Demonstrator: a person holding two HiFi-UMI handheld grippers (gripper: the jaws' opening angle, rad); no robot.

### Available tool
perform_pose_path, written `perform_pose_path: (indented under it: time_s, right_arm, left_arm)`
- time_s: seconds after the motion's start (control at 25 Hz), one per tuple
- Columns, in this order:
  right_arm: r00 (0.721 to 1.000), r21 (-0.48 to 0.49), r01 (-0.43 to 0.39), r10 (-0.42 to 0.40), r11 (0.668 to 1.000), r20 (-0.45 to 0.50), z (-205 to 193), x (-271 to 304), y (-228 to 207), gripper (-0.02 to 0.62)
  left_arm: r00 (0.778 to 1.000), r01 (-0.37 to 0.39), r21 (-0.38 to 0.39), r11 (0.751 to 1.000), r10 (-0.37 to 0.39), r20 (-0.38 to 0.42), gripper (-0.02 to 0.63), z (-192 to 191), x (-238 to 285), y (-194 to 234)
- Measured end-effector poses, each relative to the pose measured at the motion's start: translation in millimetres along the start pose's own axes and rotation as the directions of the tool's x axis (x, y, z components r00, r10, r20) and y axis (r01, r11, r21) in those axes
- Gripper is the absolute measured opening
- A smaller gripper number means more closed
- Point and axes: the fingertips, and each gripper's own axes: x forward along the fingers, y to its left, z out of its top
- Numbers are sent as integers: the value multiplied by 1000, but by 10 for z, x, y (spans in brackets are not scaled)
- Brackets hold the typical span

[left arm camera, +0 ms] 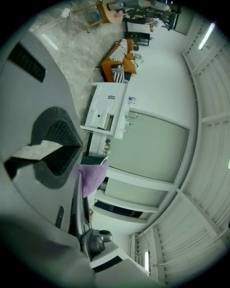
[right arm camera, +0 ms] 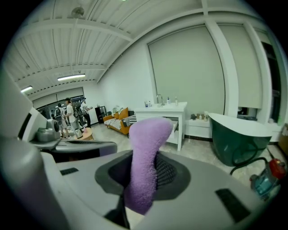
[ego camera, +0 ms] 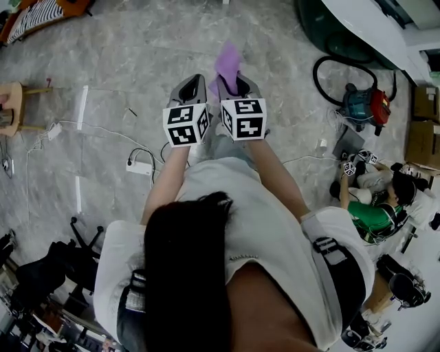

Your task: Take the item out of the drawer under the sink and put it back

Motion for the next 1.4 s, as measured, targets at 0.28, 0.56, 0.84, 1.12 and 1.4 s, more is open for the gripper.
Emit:
perform_pose_path:
  time_s: [0.28,0.56,0.84,1.12,1.4]
  right_arm:
    - [1000,-22,-28,27,999,-9,125,163,-302,109]
    - [998,-27,-58,58,998,-14,219,286,-491,109]
    - [998,-10,-53,53,999,-14,246,354,-653,109]
    - [998,-3,-65,65,998,-5,287,374,-715,109]
    - [999,-13,-32,32,999,-14,291,459,-812,109]
  left_arm:
    - [999,-34,-9,999,34,14,3,154,301,-66]
    - [998,-60,-20,998,60,12,3,221,531,-135]
    - [997,-81,-25,996,81,14,3,258,654,-120]
    - [998,-67,-10,998,67,14,3,306,733,-181]
    - [999,-52,-3,999,52,2,3,311,870,-151]
